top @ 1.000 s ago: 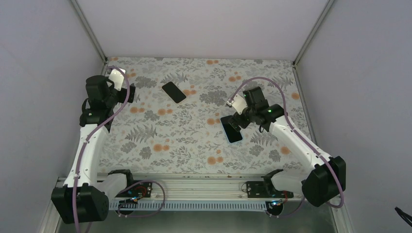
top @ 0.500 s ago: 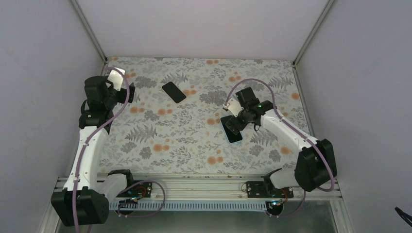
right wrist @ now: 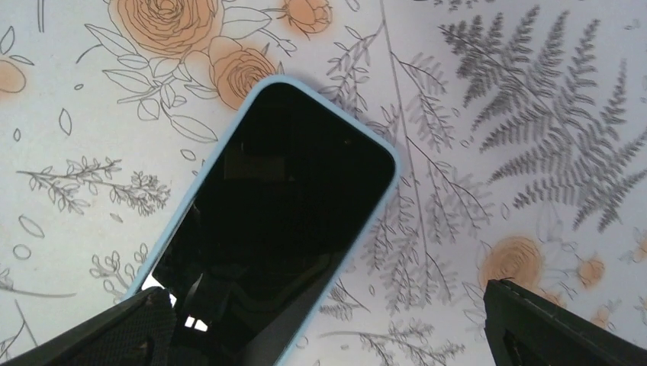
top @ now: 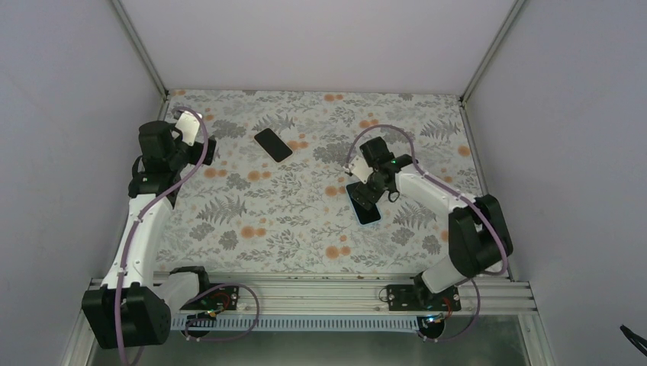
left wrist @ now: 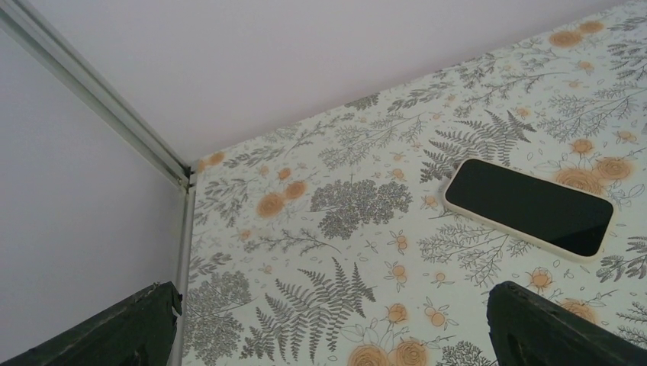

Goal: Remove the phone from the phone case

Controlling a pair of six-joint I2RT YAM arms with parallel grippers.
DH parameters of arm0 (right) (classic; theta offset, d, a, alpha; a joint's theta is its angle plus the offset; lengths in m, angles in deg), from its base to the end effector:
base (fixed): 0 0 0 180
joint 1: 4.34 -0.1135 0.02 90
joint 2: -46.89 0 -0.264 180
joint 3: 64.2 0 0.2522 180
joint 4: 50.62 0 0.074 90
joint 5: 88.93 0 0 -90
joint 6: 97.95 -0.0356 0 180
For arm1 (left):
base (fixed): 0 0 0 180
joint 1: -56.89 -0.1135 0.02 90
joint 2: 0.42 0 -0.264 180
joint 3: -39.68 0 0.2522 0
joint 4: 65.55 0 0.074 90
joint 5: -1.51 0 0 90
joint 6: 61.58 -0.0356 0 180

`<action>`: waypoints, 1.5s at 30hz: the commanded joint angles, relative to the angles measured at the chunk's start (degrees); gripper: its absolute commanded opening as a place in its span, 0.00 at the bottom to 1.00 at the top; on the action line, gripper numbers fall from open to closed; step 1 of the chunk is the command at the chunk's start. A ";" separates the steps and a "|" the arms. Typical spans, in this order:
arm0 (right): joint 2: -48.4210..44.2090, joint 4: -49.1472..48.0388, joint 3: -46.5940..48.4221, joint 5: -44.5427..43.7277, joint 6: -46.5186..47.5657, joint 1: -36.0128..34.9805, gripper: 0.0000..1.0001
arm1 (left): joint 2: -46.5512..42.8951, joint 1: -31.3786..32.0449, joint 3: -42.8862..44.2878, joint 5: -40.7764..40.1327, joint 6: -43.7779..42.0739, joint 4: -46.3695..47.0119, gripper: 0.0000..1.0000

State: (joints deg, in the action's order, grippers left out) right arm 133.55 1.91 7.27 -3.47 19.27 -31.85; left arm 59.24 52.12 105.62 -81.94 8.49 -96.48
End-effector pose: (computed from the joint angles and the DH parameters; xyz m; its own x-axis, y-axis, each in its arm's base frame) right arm 0.2581 0.1312 0.2097 -0.5314 -0.7908 -0.3036 -0.7612 0.6031 -0.2386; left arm 0.2363 0.0156 0.3233 -0.3837 0.3078 -0.8707 0.1611 0.9507 0.2651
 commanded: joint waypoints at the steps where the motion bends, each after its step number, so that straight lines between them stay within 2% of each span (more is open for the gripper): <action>1: 3.71 -1.61 2.37 -0.34 -0.09 -1.58 1.00 | 0.63 -0.40 -0.31 0.80 -0.68 1.76 1.00; 6: 6.52 -3.70 0.45 -0.66 -2.63 -5.89 1.00 | 0.42 -0.41 -0.88 0.93 -1.09 2.06 1.00; 14: 10.46 -8.99 -2.98 -9.42 -4.78 -8.00 1.00 | 0.33 -0.41 -0.94 0.95 -1.75 1.50 1.00; 17: 9.25 -9.44 -5.65 -12.80 -5.35 -7.92 1.00 | 0.19 -0.38 -1.02 1.67 -1.87 1.01 1.00; 22: 4.02 -8.72 -10.26 -12.91 -5.93 -7.76 1.00 | 0.42 -0.41 -1.04 3.18 -1.53 1.05 1.00; 26: 1.82 -7.08 -12.84 -10.93 -6.38 -6.58 1.00 | 0.94 -0.37 -1.16 4.78 -1.67 0.61 1.00; 31: 0.01 -4.89 -14.30 -3.76 -4.30 -2.12 1.00 | 1.46 -0.33 -1.32 6.82 -2.78 -0.07 1.00; 38: 0.59 -2.97 -13.65 2.00 -0.41 4.19 1.00 | 3.63 -0.41 -0.17 9.28 -3.78 -1.13 1.00; 45: 4.24 -0.43 -12.21 5.51 4.11 5.35 1.00 | 6.06 -0.41 1.84 13.07 -7.27 -3.55 1.00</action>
State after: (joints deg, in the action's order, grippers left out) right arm 134.29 -2.11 -5.38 -0.21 19.64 -26.76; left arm 63.81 52.12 104.99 -72.41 4.21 -98.29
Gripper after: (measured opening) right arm 0.994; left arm 0.999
